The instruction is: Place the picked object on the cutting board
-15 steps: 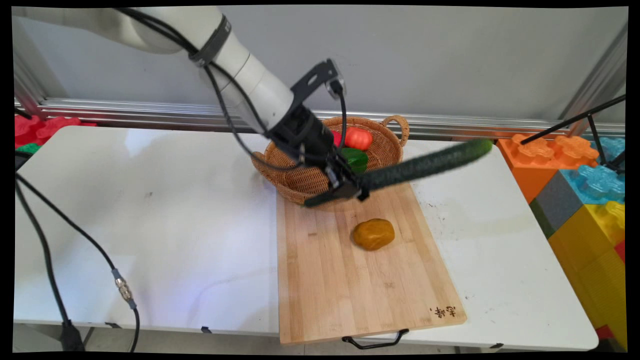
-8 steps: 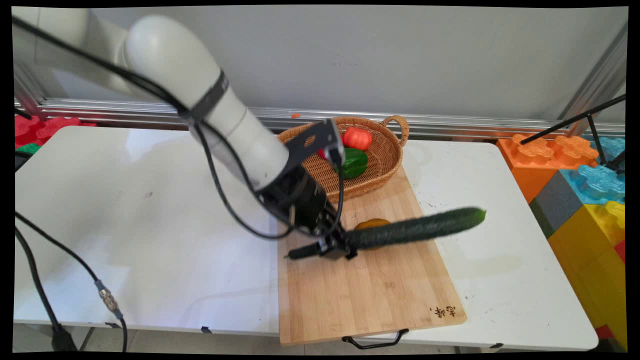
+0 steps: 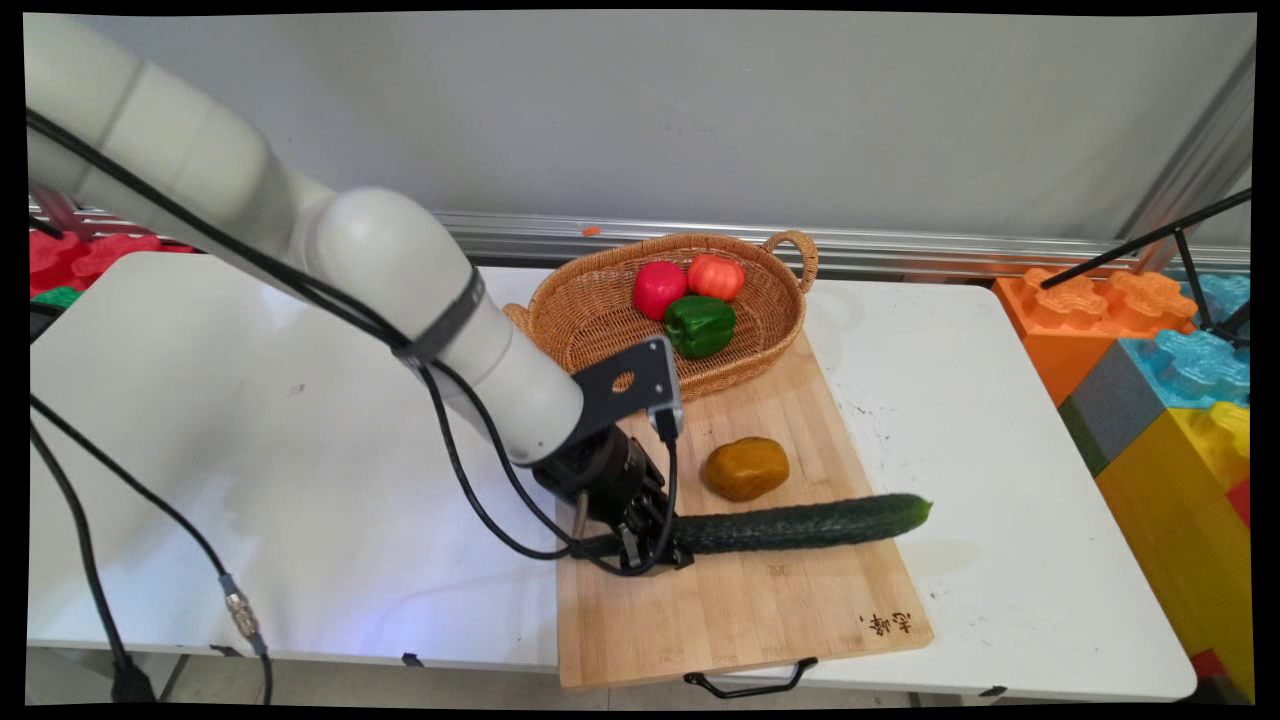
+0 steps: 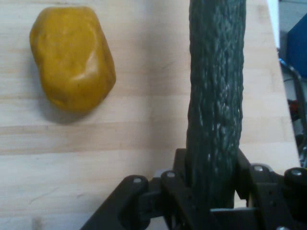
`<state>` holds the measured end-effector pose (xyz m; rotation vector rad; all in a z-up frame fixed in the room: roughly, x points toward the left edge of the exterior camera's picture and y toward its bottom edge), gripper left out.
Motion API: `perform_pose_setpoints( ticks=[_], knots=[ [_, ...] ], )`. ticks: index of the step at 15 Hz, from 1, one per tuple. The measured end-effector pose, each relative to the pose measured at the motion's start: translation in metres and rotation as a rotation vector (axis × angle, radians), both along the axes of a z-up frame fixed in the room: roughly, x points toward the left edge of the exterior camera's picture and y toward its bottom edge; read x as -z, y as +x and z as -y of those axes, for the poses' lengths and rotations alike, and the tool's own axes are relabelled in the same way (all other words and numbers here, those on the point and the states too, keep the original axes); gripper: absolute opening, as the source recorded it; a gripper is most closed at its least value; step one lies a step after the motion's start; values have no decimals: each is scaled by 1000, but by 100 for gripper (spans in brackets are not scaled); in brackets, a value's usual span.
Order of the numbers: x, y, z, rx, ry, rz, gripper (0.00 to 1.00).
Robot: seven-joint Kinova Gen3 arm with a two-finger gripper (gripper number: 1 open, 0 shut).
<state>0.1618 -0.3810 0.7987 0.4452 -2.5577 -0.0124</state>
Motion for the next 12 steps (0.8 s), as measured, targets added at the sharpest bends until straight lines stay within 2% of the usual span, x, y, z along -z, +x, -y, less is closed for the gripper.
perform_pose_setpoints(
  ticks=[6, 7, 12],
  knots=[
    [22, -5, 1, 19, -39, 23, 0],
    [23, -6, 2, 20, -44, 24, 100],
    [14, -8, 6, 11, -50, 16, 100]
  ],
)
